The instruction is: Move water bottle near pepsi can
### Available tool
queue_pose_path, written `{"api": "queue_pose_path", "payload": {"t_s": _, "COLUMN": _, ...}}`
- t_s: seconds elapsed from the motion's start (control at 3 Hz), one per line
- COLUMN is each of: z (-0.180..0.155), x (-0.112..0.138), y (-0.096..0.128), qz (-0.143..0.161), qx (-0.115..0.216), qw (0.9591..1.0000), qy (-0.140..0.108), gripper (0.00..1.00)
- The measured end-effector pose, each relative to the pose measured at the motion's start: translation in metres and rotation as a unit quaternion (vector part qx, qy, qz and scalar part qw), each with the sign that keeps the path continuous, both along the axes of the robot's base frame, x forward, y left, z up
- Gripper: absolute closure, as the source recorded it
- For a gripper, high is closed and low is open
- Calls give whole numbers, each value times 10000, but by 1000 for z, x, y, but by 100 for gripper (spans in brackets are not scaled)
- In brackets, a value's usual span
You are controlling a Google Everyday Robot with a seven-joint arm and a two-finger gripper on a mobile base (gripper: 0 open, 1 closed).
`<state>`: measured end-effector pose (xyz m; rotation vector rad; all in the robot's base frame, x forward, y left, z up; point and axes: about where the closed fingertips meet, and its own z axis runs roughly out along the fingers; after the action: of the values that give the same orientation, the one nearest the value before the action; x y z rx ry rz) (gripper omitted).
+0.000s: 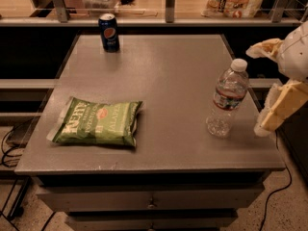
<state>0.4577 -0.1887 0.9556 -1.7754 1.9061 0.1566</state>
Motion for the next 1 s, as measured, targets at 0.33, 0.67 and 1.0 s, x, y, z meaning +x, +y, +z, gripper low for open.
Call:
{"api": "queue_pose_path", "payload": {"t_s": 0.33, "z": -15, "x": 8, "y": 12, "qz": 160, "qx": 422, "qw": 9990, "qy": -21, "gripper": 0}}
{"api": "queue_pose_path", "payload": {"t_s": 0.67, "z": -26, "x": 16, "y": 22, "qz": 265, "qx": 782, "qw": 9965, "qy": 105, "gripper": 16}}
{"api": "queue_pose_path", "payload": {"t_s": 1.0, "z": -31, "x": 21, "y": 31, "qz": 308, "qx": 1106, "qw": 9932, "qy": 205, "gripper": 39}}
